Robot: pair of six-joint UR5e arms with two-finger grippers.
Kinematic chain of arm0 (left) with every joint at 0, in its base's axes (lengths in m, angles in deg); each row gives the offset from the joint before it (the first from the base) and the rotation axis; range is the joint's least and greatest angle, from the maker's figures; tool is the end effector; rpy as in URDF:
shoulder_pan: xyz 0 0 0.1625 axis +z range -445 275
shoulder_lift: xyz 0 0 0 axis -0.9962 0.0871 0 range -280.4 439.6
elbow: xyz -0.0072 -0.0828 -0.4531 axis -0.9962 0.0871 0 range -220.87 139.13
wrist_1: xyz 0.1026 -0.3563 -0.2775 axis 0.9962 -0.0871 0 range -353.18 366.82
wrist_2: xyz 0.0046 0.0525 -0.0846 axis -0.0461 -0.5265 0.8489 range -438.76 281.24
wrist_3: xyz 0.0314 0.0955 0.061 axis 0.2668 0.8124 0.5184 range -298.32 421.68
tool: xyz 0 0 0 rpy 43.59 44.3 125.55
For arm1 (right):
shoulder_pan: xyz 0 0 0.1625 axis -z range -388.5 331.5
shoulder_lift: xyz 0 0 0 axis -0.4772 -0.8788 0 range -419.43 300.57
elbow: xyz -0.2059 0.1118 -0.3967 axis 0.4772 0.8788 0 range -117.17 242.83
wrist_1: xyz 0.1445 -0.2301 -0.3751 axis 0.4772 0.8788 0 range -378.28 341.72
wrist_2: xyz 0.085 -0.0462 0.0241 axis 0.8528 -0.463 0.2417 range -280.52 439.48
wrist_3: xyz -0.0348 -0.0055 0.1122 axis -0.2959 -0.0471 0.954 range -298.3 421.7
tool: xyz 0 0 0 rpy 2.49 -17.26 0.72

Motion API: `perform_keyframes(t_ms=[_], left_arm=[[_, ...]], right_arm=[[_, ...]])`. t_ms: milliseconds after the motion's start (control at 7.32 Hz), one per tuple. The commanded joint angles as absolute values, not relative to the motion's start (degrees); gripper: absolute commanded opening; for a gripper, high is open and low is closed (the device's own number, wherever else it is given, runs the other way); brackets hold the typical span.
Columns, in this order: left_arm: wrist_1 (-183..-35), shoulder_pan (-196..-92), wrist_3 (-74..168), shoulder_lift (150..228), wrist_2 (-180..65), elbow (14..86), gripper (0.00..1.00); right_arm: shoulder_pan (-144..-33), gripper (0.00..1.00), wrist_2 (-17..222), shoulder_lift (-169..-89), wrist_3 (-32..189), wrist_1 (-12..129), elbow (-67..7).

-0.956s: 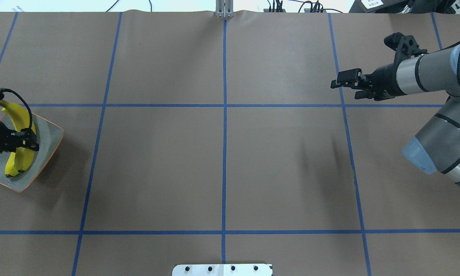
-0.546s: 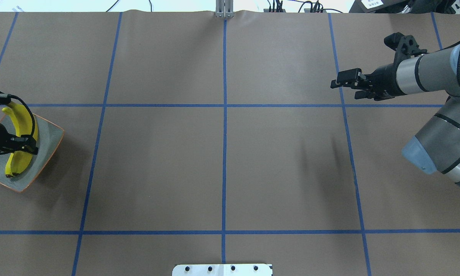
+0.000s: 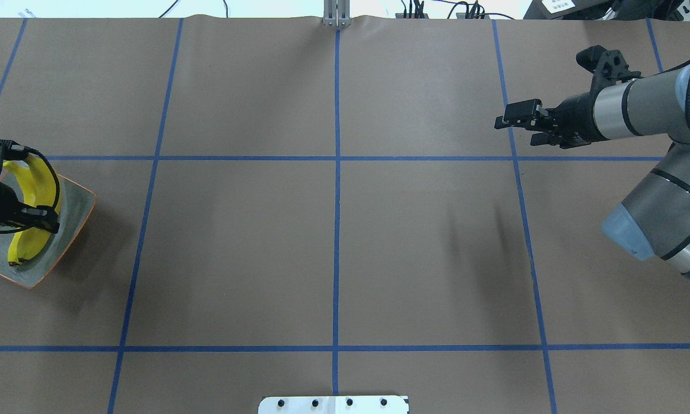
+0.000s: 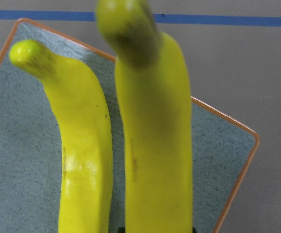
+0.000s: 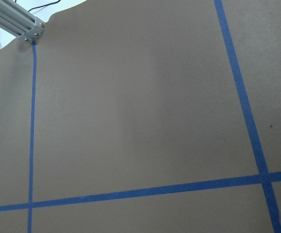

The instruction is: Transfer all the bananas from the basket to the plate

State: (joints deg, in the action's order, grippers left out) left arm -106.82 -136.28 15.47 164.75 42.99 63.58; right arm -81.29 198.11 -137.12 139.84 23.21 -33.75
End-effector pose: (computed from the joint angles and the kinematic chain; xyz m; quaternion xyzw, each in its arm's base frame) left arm 0.2799 -0.4633 0.5766 0.0261 0.3791 0.0179 0.9248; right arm -0.3327 -0.5654 0.4166 0.1137 -0.5643 0.1533 0.8032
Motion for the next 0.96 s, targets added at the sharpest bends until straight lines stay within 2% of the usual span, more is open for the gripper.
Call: perform_keyframes(t_ms=[0, 137, 273, 410, 683, 819], left_arm=[[-106.91, -136.42, 15.71, 164.16, 43.06, 63.37, 0.00], [-106.82, -136.42, 15.54, 164.76, 43.06, 63.37, 0.30], [-106.82, -136.33, 15.54, 164.94, 43.06, 63.45, 0.69], [-106.91, -136.42, 15.54, 164.68, 42.97, 63.80, 0.99], [-107.00, -137.55, 15.01, 163.63, 42.97, 67.83, 1.00], [-107.00, -139.30, 15.01, 162.23, 43.06, 71.07, 1.00]], right_arm=[[-81.24, 1.00, 198.04, -136.95, 139.92, 23.21, -33.59], [-81.24, 1.00, 197.96, -136.95, 140.01, 23.21, -33.68], [-81.24, 1.00, 198.04, -136.95, 139.92, 23.21, -33.59], [-81.24, 1.00, 198.04, -137.04, 139.92, 23.21, -33.50], [-81.67, 1.00, 198.31, -138.09, 139.83, 23.12, -34.38], [-82.28, 1.00, 198.31, -141.75, 138.96, 23.03, -36.29]])
